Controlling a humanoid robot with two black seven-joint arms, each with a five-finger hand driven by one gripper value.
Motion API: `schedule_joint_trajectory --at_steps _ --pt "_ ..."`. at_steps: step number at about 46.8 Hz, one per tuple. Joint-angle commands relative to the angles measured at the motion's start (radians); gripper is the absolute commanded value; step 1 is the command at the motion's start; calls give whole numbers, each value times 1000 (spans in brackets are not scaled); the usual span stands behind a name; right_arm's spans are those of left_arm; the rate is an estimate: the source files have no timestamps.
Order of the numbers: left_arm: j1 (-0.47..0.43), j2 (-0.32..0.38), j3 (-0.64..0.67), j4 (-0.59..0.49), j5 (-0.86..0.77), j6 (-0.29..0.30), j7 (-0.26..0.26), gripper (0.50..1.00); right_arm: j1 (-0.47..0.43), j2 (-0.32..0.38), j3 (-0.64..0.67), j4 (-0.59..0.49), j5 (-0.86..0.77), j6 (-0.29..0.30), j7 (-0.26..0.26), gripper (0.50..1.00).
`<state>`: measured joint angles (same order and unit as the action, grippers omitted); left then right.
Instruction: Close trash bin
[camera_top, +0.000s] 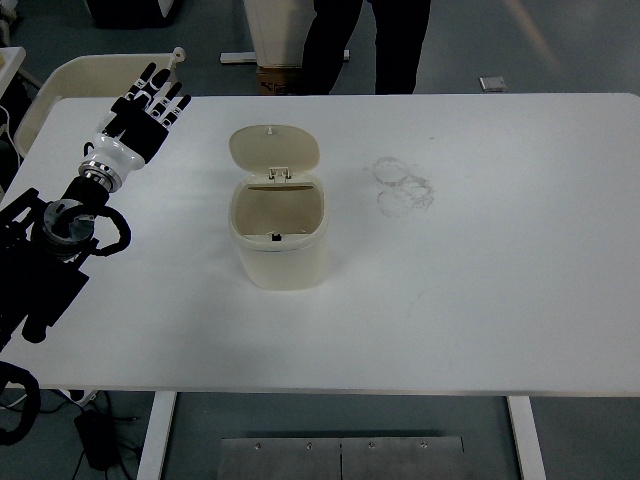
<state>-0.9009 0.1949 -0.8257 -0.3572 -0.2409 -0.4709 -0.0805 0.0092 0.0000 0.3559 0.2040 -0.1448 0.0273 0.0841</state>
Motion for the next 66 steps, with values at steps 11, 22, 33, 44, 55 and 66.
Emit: schedule_joint_trajectory --at_steps 11,22,33,44,55,66 --pt "-1 5 0 -2 -1 1 1 1000 0 0 0 0 1 0 0 993" --pt "-3 14 0 -3 -1 1 1 1000 0 0 0 0 1 -1 0 993" --pt "-9 17 0 -34 -5 8 2 1000 0 0 2 0 1 -1 0 993" --pt "-9 84 5 -198 -1 46 4 1000 0 0 0 0 -1 -1 0 993" --pt "-9 172 13 -381 8 113 15 1000 0 0 0 0 1 -1 0 993" --pt "-87 305 128 -557 57 172 33 1000 0 0 0 0 1 -1 0 993"
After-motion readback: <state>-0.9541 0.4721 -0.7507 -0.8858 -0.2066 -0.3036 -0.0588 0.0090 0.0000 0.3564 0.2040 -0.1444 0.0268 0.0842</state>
